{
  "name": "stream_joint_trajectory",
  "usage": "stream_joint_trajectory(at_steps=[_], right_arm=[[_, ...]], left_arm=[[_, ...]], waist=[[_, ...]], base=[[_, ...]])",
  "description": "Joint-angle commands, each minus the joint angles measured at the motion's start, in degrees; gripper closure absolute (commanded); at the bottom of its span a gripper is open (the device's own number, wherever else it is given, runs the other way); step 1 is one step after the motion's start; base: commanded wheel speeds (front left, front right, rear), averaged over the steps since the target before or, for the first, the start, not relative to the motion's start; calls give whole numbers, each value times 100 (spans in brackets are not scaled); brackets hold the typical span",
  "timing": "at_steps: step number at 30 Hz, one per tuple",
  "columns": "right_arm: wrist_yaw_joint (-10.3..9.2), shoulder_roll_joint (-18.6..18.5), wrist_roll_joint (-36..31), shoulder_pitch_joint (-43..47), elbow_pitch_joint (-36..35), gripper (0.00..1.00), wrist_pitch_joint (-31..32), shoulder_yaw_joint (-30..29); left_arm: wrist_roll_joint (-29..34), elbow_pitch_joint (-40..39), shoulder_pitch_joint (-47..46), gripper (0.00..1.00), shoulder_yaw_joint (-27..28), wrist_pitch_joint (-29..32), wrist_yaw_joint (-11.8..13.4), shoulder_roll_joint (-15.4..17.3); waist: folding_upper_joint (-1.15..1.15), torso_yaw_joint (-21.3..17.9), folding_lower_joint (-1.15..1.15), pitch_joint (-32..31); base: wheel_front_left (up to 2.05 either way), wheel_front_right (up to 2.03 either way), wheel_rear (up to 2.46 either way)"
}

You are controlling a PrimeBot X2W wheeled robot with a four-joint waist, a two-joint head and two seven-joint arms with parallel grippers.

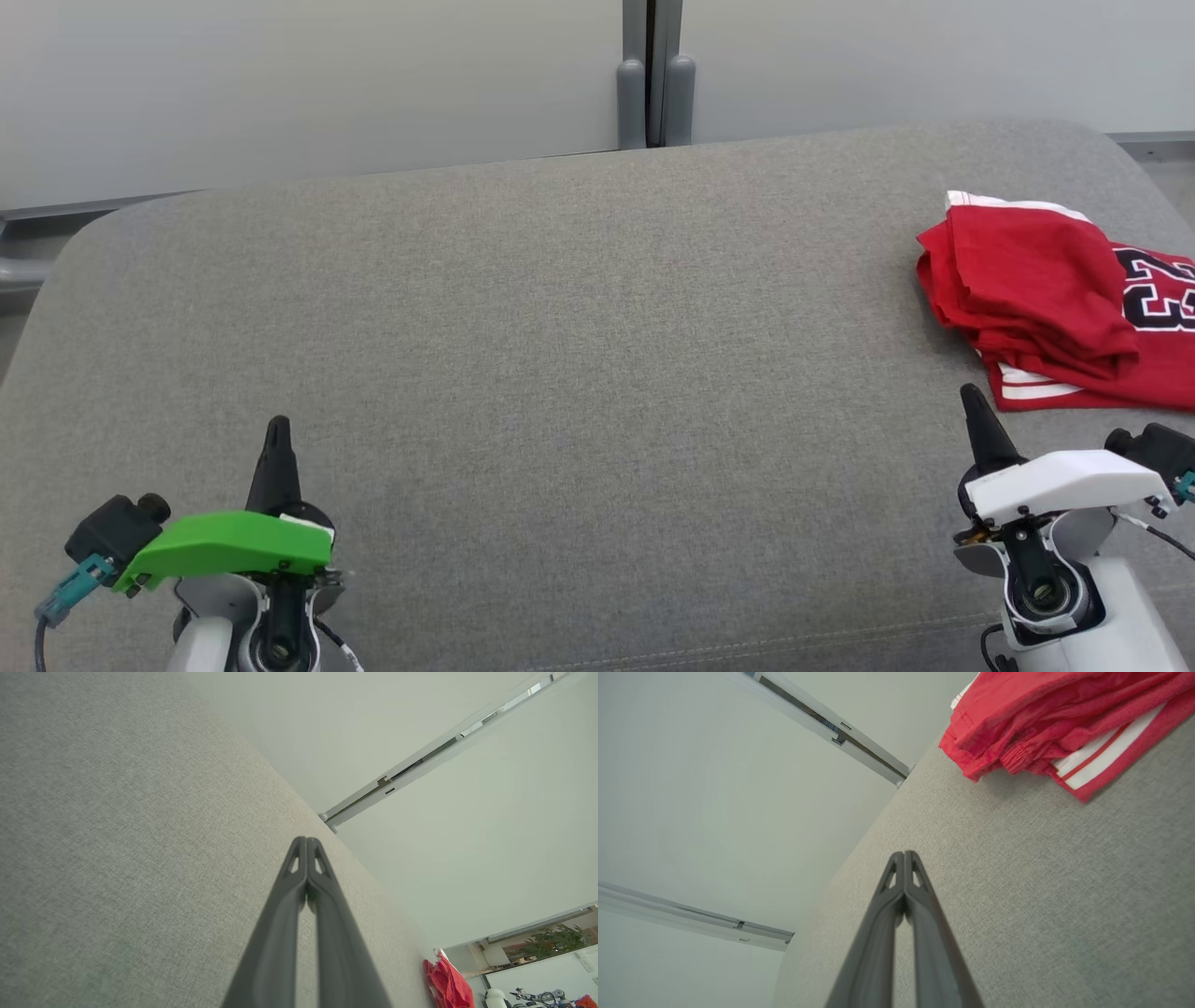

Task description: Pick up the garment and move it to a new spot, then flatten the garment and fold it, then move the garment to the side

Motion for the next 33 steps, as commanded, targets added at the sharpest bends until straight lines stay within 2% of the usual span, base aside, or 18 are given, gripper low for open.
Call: stream_joint_trajectory(at_steps=[1, 33], right_arm=[[2, -30, 138, -181, -6, 100, 35, -43], [2, -32, 1968, -862, 675, 100, 648, -396]], left_arm=[[-119, -32, -200, 100, 57, 24, -50, 6], [-1833, 427, -720, 100, 403, 322, -362, -189]], waist=[[0, 1, 0, 1], [0, 49, 0, 48]], base=[[0, 0, 0], [0, 0, 0]])
